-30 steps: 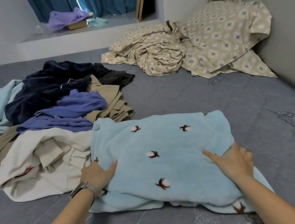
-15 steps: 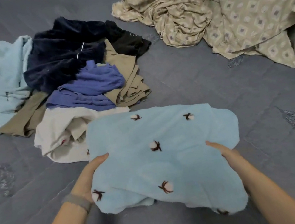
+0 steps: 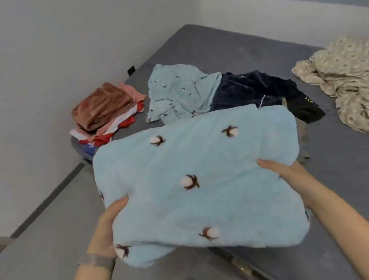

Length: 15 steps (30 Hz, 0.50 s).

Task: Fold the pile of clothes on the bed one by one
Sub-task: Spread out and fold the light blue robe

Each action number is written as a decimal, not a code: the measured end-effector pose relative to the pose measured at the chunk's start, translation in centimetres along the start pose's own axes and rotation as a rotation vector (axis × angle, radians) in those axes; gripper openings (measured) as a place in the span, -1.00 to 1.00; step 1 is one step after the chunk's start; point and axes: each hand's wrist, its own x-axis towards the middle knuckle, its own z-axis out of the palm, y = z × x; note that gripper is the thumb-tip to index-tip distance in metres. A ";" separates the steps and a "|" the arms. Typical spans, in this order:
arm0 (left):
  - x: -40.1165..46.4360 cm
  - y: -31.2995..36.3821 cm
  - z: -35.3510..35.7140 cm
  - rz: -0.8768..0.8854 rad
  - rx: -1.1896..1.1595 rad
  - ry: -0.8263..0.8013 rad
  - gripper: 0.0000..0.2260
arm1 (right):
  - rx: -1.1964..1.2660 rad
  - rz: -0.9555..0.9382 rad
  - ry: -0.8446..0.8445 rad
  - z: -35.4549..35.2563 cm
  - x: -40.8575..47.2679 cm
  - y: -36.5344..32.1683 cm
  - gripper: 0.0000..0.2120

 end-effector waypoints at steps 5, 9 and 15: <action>-3.0 7.2 -9.4 0.044 -0.058 0.109 -0.72 | -0.091 0.027 -0.115 13.3 4.0 0.7 -0.48; -2.5 10.0 -15.2 0.049 -0.084 0.146 -0.12 | -0.177 0.058 -0.218 20.7 7.0 2.1 -0.38; 1.7 13.4 -20.2 0.070 -0.147 0.190 -0.10 | -0.255 0.083 -0.207 28.0 12.9 2.5 -0.43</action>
